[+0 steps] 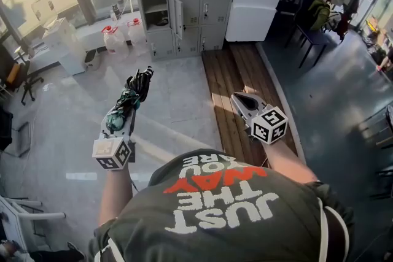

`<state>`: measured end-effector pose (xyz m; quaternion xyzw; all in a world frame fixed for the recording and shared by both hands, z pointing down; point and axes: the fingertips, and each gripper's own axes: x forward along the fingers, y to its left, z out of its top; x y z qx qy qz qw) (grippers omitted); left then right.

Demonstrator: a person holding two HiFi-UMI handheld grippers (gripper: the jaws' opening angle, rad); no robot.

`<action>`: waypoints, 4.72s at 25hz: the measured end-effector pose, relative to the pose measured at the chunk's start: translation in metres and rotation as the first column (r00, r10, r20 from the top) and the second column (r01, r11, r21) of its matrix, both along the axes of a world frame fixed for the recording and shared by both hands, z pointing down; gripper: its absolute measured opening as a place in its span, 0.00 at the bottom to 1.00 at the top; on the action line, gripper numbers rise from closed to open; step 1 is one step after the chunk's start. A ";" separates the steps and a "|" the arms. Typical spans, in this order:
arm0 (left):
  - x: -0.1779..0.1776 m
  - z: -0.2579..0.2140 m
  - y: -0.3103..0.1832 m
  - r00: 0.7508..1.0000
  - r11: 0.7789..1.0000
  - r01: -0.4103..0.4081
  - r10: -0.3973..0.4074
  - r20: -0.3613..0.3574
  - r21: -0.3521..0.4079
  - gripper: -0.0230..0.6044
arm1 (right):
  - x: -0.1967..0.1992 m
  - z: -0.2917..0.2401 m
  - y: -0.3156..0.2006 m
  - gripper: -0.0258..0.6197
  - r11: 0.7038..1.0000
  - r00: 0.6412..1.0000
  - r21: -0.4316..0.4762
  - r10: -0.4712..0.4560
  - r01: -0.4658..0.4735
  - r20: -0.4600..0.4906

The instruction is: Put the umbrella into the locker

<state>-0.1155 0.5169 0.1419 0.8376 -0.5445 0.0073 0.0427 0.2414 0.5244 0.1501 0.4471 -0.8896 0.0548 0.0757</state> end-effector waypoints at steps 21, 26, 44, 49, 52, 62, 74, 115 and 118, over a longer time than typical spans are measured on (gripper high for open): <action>0.004 0.000 -0.142 0.995 0.996 -0.092 0.092 -0.027 0.016 0.37 | -0.015 0.021 -0.126 0.09 1.000 1.000 -0.027 0.004 -0.004 -0.010; -0.045 -0.005 -0.239 0.987 0.987 -0.157 0.158 -0.035 0.034 0.37 | -0.081 0.011 -0.214 0.09 1.000 1.000 -0.006 0.027 -0.028 -0.012; -0.109 -0.005 -0.491 0.980 0.981 -0.192 0.193 -0.054 0.017 0.37 | -0.169 -0.006 -0.465 0.09 1.000 1.000 -0.001 -0.006 0.006 -0.026; -0.062 -0.002 -0.536 0.989 0.990 -0.137 0.138 -0.060 0.019 0.37 | -0.125 -0.002 -0.530 0.09 0.997 0.997 0.017 -0.076 0.077 -0.026; -0.035 -0.005 -0.564 0.993 0.996 -0.093 0.094 -0.067 0.017 0.37 | -0.099 -0.009 -0.577 0.09 0.991 0.990 0.023 -0.133 0.134 -0.037; 0.027 -0.023 -0.644 0.994 1.000 0.022 -0.020 -0.108 0.022 0.37 | -0.048 -0.024 -0.700 0.09 0.960 0.960 0.038 -0.277 0.278 -0.032; -0.024 0.002 -0.767 0.989 0.999 -0.050 0.050 -0.142 0.006 0.37 | -0.102 -0.011 -0.814 0.09 0.976 0.977 0.013 -0.215 0.215 -0.012; -0.029 0.239 -1.091 0.960 0.980 -0.117 0.153 -0.235 0.163 0.37 | -0.076 0.148 -1.093 0.09 0.979 0.971 -0.004 -0.202 0.204 0.129; -0.033 0.257 -1.102 0.960 0.968 -0.105 0.159 -0.231 0.228 0.37 | -0.072 0.154 -1.076 0.09 0.981 0.973 0.052 -0.194 0.189 0.128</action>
